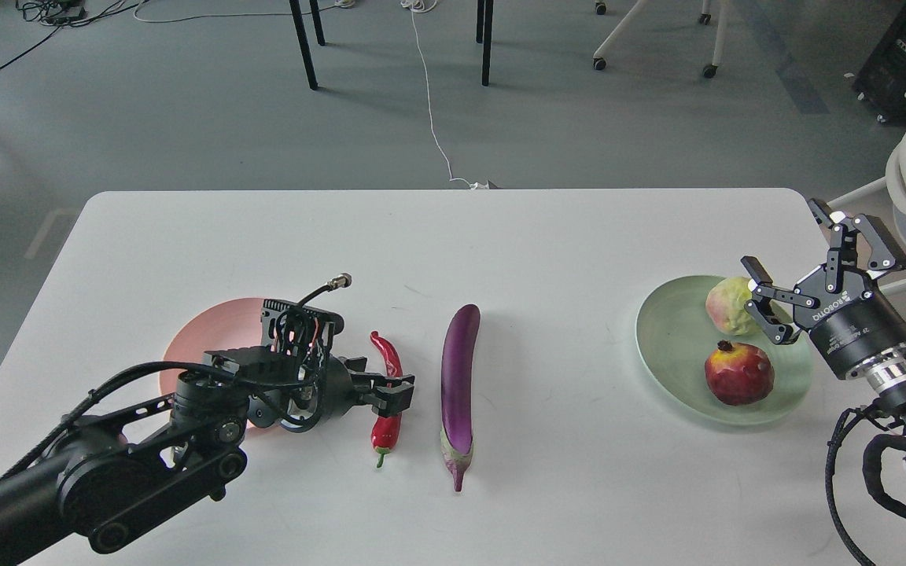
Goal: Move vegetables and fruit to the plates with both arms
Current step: 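Grasp the chili pepper with the left gripper and lift it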
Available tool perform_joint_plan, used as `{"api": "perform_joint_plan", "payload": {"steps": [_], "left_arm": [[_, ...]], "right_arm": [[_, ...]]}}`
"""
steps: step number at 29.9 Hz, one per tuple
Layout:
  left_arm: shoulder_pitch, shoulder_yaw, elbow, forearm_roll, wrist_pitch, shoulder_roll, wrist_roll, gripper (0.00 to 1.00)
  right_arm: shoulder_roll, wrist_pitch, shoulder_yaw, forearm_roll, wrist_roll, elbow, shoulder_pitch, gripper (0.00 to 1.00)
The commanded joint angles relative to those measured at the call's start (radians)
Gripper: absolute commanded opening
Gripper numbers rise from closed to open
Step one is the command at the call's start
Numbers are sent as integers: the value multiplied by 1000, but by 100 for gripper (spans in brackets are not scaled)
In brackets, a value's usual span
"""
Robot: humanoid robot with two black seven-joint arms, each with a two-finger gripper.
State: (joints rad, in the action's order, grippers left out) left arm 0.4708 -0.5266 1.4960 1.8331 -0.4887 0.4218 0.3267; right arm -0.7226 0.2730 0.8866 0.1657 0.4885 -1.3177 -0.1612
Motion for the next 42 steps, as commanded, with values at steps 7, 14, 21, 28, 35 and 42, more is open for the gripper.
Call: {"api": "perform_joint_plan", "payload": {"steps": [7, 14, 21, 28, 35, 42], "left_arm": [[0, 2, 0, 0, 0, -3, -5, 71], [0, 5, 0, 0, 0, -2, -5, 37], [0, 5, 3, -2, 0, -14, 5, 15], [11, 2, 9, -6, 0, -40, 8, 9], [60, -29, 41, -61, 0, -97, 29, 10], [201, -46, 49, -277, 0, -91, 77, 11]], "right_arm": [[0, 0, 2, 0, 0, 0, 0, 98], [0, 0, 5, 0, 0, 0, 0, 98], [0, 0, 6, 0, 0, 0, 0, 98], [-1, 0, 6, 0, 0, 0, 2, 98], [-4, 0, 6, 0, 0, 0, 2, 98], [-11, 0, 12, 0, 0, 0, 2, 98]]}}
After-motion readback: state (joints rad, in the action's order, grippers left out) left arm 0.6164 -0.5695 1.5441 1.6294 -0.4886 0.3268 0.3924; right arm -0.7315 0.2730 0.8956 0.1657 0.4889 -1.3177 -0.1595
